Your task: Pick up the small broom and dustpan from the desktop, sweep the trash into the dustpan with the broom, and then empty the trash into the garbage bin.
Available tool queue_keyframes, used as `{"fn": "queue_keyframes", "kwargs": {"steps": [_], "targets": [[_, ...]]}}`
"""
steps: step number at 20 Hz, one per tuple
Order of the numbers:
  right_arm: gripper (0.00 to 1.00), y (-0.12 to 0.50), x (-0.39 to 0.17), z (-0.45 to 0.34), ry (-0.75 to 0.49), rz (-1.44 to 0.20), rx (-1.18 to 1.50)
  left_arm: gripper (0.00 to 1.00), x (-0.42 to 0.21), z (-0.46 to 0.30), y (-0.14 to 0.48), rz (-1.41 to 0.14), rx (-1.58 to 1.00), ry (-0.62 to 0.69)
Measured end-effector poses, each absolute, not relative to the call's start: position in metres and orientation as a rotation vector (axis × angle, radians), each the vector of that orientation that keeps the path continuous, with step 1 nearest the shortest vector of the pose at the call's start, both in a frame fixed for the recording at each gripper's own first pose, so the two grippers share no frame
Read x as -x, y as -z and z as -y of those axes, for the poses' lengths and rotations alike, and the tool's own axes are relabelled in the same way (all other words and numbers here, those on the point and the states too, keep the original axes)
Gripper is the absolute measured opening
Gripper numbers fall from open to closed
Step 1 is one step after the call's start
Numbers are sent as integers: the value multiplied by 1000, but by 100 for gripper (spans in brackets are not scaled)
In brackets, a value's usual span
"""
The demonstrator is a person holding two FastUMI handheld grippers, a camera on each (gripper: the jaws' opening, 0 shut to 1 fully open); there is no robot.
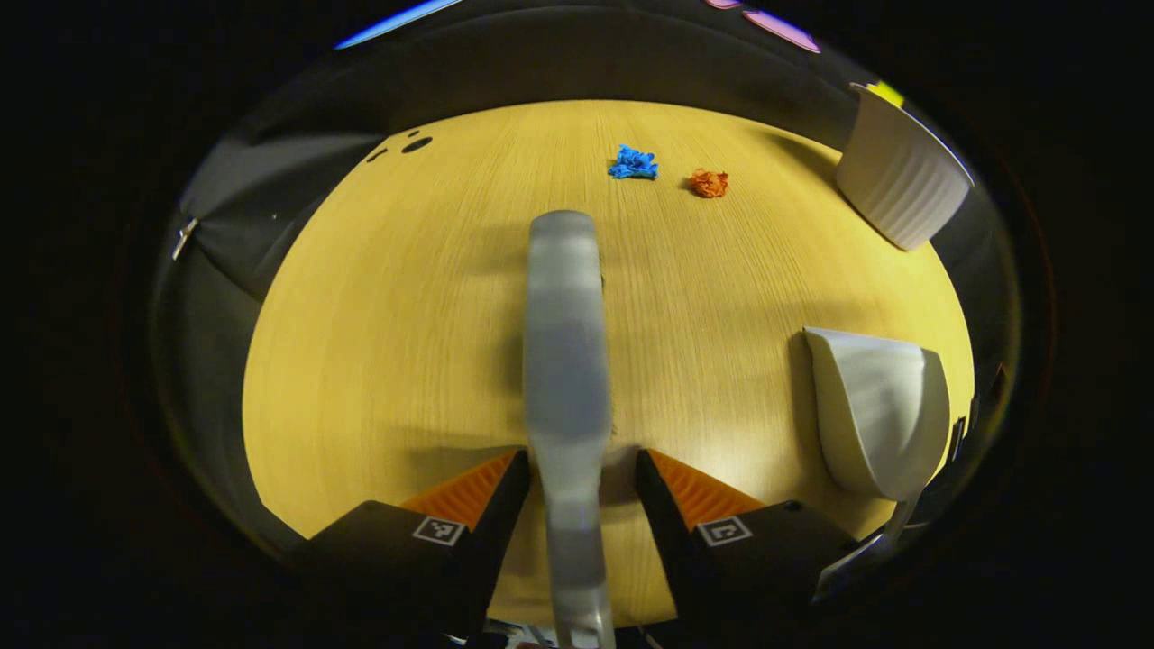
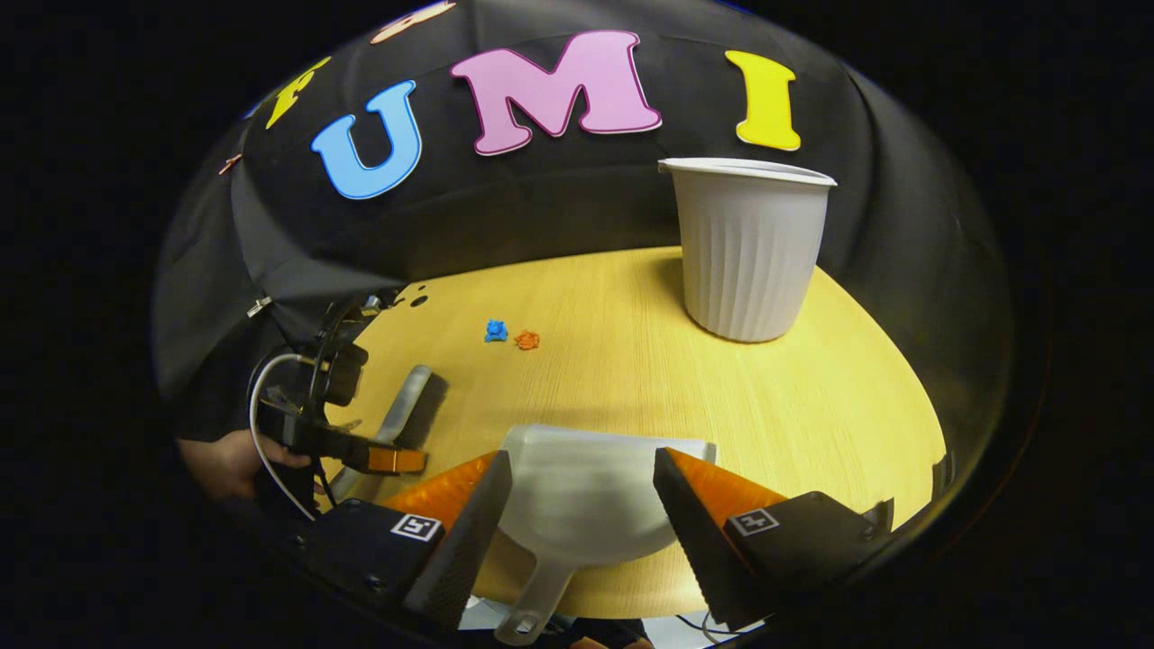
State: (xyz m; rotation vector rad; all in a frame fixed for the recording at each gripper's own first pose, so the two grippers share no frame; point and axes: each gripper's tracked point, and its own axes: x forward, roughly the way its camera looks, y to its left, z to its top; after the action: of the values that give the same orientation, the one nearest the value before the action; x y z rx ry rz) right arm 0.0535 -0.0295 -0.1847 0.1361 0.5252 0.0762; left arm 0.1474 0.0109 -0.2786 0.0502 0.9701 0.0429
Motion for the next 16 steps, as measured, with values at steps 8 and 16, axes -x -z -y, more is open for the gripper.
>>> {"fn": "queue_keyframes", "kwargs": {"steps": [8,16], "targets": [[99,200,-29,28,-60,-674,-227,28,-154,-15,276,-896,-45,-51],[99,216,16,4,-20,-821,-200,27,-132,-20,236,-766,-33,-12]]}}
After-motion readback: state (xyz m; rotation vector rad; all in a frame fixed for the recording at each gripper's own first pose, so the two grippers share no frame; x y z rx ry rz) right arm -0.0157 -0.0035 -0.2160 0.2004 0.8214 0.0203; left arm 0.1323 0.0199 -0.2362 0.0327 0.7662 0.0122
